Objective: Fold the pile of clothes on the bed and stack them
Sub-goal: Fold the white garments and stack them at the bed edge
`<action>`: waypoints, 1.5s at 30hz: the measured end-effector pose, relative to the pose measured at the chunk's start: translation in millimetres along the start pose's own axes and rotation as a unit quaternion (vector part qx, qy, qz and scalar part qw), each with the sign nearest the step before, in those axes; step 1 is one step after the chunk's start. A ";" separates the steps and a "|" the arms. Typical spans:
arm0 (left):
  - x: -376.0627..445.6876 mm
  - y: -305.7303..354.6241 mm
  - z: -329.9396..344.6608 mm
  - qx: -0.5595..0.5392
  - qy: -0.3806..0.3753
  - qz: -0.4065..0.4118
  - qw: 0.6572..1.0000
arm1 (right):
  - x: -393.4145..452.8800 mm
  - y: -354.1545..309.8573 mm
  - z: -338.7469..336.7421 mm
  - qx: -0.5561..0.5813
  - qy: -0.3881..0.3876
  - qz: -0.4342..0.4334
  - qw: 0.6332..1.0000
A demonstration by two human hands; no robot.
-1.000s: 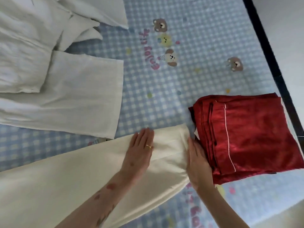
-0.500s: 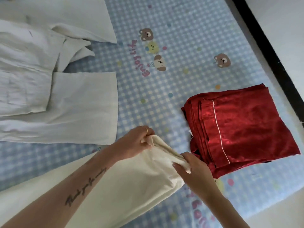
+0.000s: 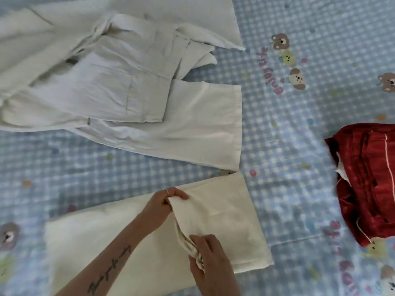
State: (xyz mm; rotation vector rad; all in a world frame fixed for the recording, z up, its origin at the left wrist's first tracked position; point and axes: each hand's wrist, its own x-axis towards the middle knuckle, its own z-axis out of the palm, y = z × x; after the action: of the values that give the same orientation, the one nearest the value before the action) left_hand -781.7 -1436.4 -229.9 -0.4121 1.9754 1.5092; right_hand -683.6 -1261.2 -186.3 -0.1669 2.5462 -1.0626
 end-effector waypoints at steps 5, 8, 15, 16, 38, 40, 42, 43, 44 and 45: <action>-20.5 -36.7 -22.0 -0.192 0.069 -0.081 0.976 | 5.7 -17.3 58.0 -0.007 -0.012 -0.022 1.000; -30.5 -54.2 -27.3 -0.097 0.101 -0.047 0.989 | 7.6 -25.3 81.3 -0.025 -0.048 -0.024 0.998; -52.1 -84.5 -10.8 0.112 0.277 0.045 0.953 | 28.4 -12.7 93.8 -0.145 -0.017 -0.110 0.983; -58.4 -93.2 -5.4 0.173 0.295 0.068 0.937 | 39.7 -7.6 96.2 -0.181 -0.006 -0.111 0.977; -228.0 -227.9 -101.5 0.019 0.332 -0.338 0.880 | 169.0 -238.1 279.4 -0.457 -0.371 -0.373 0.717; -228.1 -228.9 -104.1 0.007 0.323 -0.342 0.882 | 177.0 -244.1 281.6 -0.482 -0.406 -0.352 0.692; -231.3 -228.7 -104.3 -0.026 0.326 -0.331 0.885 | 182.8 -249.0 278.2 -0.503 -0.431 -0.380 0.645; -233.8 -225.3 -104.4 -0.053 0.333 -0.318 0.886 | 186.1 -251.3 273.2 -0.507 -0.430 -0.407 0.626; -238.0 -219.4 -103.9 -0.086 0.346 -0.301 0.884 | 188.7 -253.0 266.9 -0.499 -0.428 -0.428 0.620; -242.7 -212.2 -102.8 -0.110 0.365 -0.283 0.880 | 190.9 -255.1 257.8 -0.477 -0.430 -0.436 0.630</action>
State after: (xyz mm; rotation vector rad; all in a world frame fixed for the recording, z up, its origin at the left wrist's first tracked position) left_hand -501.5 -1625.9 -219.6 -1.7031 1.9099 1.2736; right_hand -769.4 -1659.8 -228.7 -1.8032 1.6958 0.3626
